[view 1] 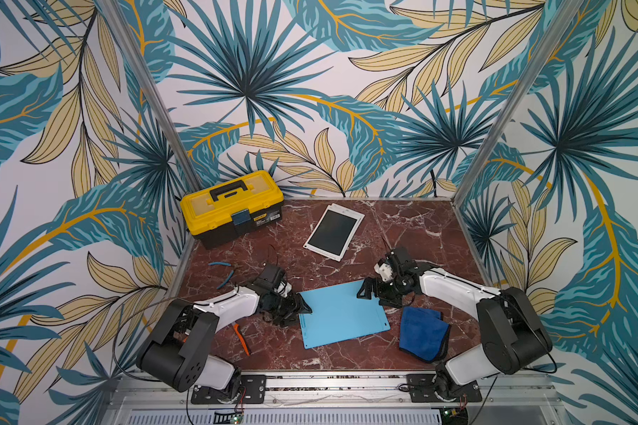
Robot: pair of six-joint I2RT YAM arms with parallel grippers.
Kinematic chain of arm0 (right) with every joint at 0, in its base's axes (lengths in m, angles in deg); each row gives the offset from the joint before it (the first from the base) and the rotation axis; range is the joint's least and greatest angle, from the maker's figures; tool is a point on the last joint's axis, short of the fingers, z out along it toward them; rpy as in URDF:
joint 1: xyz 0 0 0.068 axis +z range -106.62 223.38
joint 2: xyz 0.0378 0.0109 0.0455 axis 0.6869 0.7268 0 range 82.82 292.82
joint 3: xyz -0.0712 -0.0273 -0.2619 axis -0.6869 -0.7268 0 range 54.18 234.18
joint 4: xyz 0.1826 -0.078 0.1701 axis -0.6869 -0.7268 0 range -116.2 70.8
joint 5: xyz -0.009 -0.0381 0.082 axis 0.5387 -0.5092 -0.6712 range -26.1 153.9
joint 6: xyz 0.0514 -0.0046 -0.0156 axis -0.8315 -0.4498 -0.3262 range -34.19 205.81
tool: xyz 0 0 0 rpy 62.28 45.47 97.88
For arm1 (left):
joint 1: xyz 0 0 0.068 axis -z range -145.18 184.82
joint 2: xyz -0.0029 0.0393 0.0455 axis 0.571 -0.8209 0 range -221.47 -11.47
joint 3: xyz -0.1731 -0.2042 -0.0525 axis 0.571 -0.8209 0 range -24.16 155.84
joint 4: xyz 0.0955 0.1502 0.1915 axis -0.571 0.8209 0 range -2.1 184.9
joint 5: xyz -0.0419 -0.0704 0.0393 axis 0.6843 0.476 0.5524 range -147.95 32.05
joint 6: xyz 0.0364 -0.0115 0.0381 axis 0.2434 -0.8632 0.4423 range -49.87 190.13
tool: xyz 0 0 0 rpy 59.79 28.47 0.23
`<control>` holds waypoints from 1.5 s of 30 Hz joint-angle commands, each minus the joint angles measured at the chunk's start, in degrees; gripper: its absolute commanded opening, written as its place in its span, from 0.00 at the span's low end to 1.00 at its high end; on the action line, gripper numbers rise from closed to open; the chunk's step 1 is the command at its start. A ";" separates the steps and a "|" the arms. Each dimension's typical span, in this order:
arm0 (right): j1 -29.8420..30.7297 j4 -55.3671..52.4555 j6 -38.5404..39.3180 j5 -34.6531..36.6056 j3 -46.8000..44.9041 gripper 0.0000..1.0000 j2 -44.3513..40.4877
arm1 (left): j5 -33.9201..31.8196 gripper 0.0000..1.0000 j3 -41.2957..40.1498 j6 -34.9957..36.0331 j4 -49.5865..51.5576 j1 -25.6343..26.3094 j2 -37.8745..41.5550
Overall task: Wipe the drawing tablet
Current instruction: Pick up the drawing tablet from the center of the board.
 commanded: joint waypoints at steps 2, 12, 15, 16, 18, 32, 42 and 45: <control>-1.29 1.25 -0.24 1.47 -4.09 0.98 0.62 | -1.93 0.60 -1.10 -1.77 -2.62 0.71 -3.41; -2.35 -4.14 0.58 8.49 -5.32 0.98 -6.89 | -2.80 0.60 -0.91 -0.98 -2.64 0.51 -4.38; -2.96 -5.25 1.47 9.34 -5.26 0.98 -9.46 | -2.88 0.60 -0.99 -0.76 -2.64 0.47 -4.54; -3.19 -5.78 1.81 9.50 -5.16 0.98 -10.00 | -2.91 0.60 -0.99 -0.69 -2.64 0.45 -4.55; -3.64 -5.94 2.08 9.35 -5.24 0.99 -10.31 | -2.87 0.60 -0.99 -0.69 -2.64 0.42 -4.76; -4.17 32.72 -10.76 -23.60 -16.28 0.96 11.36 | 2.36 0.61 0.32 4.82 -7.23 0.05 -9.95; -4.12 50.42 -18.22 -33.27 -22.51 0.93 11.57 | 2.28 0.60 -0.10 7.37 -7.84 -1.47 -11.67; -4.04 49.13 -17.66 -33.02 -22.98 0.92 9.63 | 2.19 0.57 -0.20 7.63 -7.80 -1.73 -11.58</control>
